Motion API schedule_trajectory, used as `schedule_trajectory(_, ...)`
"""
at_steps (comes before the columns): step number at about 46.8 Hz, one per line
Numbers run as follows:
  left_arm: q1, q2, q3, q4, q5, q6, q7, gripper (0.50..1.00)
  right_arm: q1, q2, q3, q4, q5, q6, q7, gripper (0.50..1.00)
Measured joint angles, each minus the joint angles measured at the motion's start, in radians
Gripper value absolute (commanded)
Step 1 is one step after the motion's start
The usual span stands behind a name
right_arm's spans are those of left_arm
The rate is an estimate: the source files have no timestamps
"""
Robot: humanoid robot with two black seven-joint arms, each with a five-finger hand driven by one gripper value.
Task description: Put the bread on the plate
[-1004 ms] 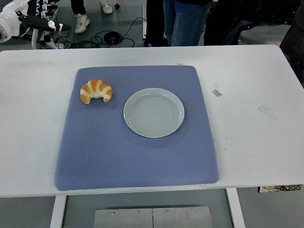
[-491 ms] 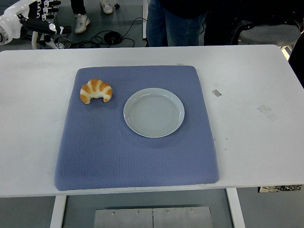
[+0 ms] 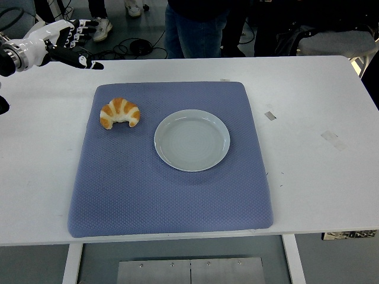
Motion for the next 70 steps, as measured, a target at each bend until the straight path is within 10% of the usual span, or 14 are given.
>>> schedule_trajectory(21,0.008,-0.013,0.004,-0.101,0.175,-0.014,0.104,0.981,0.0,0.0,0.0,0.0,0.0,0.0,0.0,1.0)
schedule_trajectory(40,-0.017,-0.006,0.005,-0.097,0.2,-0.175,0.158,0.972,0.0,0.0,0.0,0.0,0.0,0.0,0.0,1.0)
schedule_trajectory(70,-0.026,-0.028,-0.004,-0.07,0.405,-0.244,0.162,0.878,0.0,0.0,0.0,0.0,0.0,0.0,0.0,1.0)
